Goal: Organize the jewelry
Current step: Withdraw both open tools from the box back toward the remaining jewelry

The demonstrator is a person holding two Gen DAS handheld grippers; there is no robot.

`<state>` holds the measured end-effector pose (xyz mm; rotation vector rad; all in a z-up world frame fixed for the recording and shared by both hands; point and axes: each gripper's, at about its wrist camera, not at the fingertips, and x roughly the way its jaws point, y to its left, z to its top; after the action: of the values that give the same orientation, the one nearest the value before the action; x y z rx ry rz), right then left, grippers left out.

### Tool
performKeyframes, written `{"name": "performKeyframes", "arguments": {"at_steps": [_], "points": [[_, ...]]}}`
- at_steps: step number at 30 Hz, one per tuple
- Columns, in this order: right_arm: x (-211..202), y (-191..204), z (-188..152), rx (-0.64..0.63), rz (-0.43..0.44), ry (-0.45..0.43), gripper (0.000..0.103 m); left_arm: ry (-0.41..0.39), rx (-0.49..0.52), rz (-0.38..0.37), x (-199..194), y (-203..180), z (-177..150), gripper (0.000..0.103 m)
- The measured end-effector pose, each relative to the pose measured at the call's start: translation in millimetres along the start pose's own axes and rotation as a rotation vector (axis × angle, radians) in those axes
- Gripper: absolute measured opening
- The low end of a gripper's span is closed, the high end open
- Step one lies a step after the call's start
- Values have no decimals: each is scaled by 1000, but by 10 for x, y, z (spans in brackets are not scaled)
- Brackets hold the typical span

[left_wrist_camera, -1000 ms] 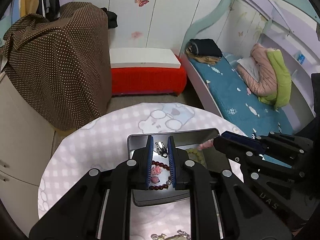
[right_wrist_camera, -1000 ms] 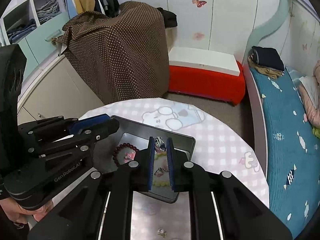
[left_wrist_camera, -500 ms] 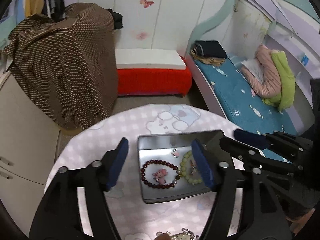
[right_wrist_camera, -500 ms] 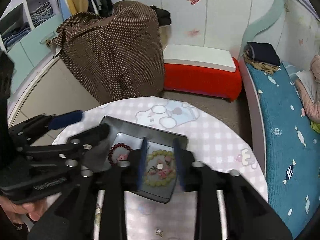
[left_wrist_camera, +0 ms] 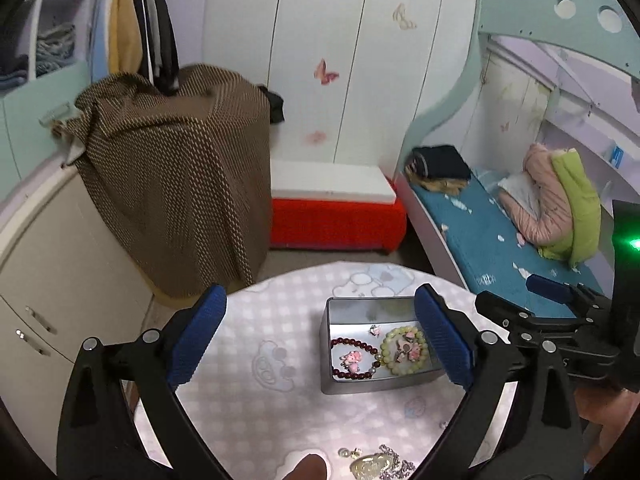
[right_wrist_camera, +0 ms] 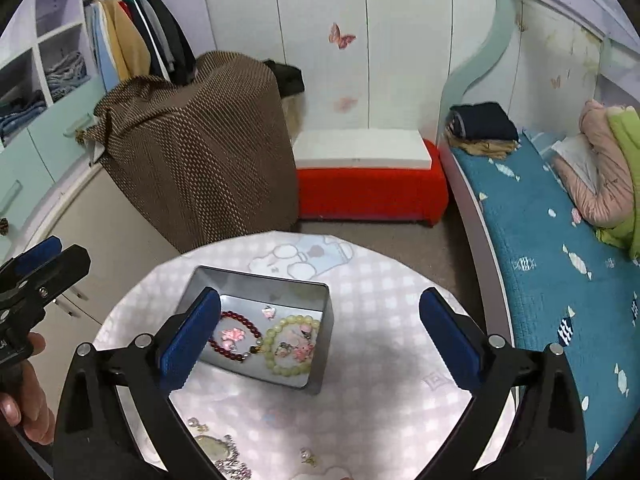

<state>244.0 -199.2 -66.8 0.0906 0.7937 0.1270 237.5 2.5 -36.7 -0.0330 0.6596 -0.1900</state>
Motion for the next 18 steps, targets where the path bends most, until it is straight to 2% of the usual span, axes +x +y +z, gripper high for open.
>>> {"name": "performKeyframes", "arguments": {"at_steps": [12,18], "points": [[-842,182,-95,-2,-19,-178,95,-142,20,38,-867,-77,-74,96],[-1174,197,-222,-5,-19,-237,95,-188,16,61,-1193,-77,-162,96]]}}
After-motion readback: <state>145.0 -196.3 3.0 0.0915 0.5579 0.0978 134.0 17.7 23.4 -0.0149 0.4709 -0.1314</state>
